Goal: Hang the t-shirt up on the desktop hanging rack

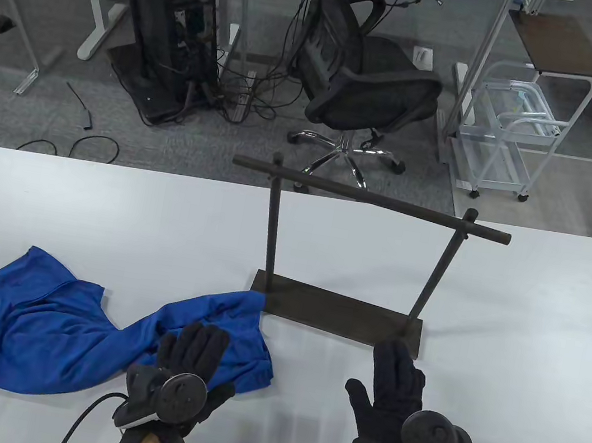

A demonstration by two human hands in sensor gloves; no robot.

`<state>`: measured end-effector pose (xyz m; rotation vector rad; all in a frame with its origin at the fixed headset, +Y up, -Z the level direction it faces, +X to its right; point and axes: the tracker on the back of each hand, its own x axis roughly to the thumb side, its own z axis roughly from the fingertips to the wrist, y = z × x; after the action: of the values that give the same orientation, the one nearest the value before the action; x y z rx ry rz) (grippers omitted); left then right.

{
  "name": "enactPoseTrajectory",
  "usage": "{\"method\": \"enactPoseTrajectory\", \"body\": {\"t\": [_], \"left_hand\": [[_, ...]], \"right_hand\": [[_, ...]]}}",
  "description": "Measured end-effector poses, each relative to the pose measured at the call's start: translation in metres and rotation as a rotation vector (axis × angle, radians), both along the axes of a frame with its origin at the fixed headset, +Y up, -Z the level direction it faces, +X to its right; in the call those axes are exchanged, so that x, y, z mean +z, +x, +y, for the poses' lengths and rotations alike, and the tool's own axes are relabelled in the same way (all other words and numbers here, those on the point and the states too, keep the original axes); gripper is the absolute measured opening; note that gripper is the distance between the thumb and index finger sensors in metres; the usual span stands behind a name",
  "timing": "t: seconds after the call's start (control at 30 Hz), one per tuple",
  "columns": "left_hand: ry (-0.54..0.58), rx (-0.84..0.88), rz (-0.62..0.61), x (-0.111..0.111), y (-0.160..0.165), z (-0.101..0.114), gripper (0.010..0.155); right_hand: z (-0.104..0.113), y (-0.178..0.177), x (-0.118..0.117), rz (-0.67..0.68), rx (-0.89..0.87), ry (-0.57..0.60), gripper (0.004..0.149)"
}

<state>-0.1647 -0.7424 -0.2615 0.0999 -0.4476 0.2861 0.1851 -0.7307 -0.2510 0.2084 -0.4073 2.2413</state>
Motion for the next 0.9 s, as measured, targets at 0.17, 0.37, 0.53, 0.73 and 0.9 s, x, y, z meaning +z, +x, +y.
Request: {"method": "enactPoseTrajectory", "body": {"t": [0.17, 0.37, 0.53, 0.73, 0.9], "left_hand": [[-0.011, -0.014, 0.008, 0.0, 0.0, 0.0, 0.086], [-0.044, -0.063, 0.03, -0.001, -0.001, -0.001, 0.089], [-0.199, -0.204, 0.066, -0.007, -0.003, -0.011, 0.099], [-0.5, -0.408, 0.169, -0.013, -0.015, -0.025, 0.11], [-0.49, -0.433, 0.201, -0.013, -0.026, -0.023, 0.115]], "right_hand": [[-0.001, -0.001, -0.002, 0.013, -0.004, -0.016, 0.072], [-0.003, -0.003, 0.0, 0.042, -0.018, -0.035, 0.072], [-0.005, -0.002, -0.002, 0.038, -0.022, -0.05, 0.072], [-0.005, -0.003, -0.003, 0.043, -0.023, -0.061, 0.072], [-0.004, -0.009, -0.004, 0.083, 0.027, -0.081, 0.072]]}}
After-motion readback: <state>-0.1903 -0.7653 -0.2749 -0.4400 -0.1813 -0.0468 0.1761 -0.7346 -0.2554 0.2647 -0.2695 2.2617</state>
